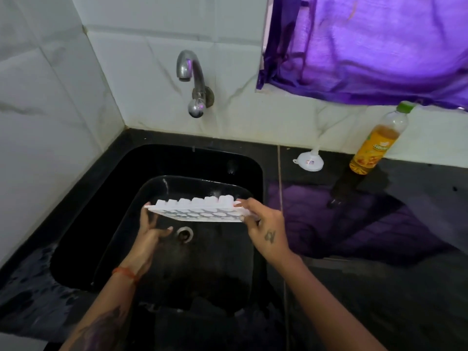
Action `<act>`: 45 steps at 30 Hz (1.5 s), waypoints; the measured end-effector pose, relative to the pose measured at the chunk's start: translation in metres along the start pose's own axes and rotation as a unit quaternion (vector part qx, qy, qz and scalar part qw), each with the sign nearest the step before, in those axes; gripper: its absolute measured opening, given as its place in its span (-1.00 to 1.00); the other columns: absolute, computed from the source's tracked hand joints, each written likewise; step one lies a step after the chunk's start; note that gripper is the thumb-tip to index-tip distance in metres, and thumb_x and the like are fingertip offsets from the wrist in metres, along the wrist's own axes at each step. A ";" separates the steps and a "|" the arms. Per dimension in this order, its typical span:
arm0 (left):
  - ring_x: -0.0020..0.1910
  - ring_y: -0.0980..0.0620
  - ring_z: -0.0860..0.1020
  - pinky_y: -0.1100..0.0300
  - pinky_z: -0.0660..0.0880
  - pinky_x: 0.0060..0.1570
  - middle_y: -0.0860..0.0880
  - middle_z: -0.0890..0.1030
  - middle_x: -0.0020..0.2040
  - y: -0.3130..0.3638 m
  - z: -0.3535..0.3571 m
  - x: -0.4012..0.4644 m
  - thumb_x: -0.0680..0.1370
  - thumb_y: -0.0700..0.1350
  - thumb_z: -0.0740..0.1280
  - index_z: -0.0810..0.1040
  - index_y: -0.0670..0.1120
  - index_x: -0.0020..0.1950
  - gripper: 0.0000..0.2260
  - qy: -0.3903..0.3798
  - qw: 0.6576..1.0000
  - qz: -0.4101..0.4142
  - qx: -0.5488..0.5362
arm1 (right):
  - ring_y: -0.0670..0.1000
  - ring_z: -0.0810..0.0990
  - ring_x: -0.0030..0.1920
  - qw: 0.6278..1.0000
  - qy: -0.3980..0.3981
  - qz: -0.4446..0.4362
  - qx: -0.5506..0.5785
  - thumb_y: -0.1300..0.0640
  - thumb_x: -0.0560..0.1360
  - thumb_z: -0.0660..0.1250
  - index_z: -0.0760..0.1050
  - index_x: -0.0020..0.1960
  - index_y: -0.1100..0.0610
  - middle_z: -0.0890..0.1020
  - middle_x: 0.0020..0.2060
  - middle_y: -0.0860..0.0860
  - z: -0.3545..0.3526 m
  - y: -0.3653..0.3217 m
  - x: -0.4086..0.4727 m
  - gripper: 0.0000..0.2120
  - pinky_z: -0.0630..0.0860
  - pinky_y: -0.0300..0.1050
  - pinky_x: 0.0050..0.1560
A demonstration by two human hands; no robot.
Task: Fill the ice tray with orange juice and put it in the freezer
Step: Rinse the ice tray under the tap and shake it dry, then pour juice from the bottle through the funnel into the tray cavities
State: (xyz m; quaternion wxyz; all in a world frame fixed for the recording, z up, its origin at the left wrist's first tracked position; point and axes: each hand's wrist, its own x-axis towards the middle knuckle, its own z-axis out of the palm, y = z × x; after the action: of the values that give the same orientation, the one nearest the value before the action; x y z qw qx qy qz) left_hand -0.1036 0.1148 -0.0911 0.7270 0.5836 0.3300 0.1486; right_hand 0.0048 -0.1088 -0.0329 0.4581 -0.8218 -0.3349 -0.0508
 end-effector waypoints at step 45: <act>0.35 -0.08 0.39 -0.01 0.37 0.31 -0.06 0.40 0.37 0.003 0.372 -0.005 0.55 0.03 0.29 0.37 -0.03 0.40 -0.57 -0.293 0.722 0.255 0.573 | 0.05 0.56 0.15 0.908 0.005 0.395 -0.140 -0.09 0.40 0.41 0.49 0.25 0.05 0.62 0.13 0.08 -0.279 0.180 -0.013 -0.53 0.40 -0.17 0.13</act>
State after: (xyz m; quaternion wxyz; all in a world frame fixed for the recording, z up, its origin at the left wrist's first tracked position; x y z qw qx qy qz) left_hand 0.1364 -0.1669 -0.0490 0.2495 0.9652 -0.0385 -0.0676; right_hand 0.1651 -0.3988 -0.0072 0.3229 -0.9422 0.0303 0.0841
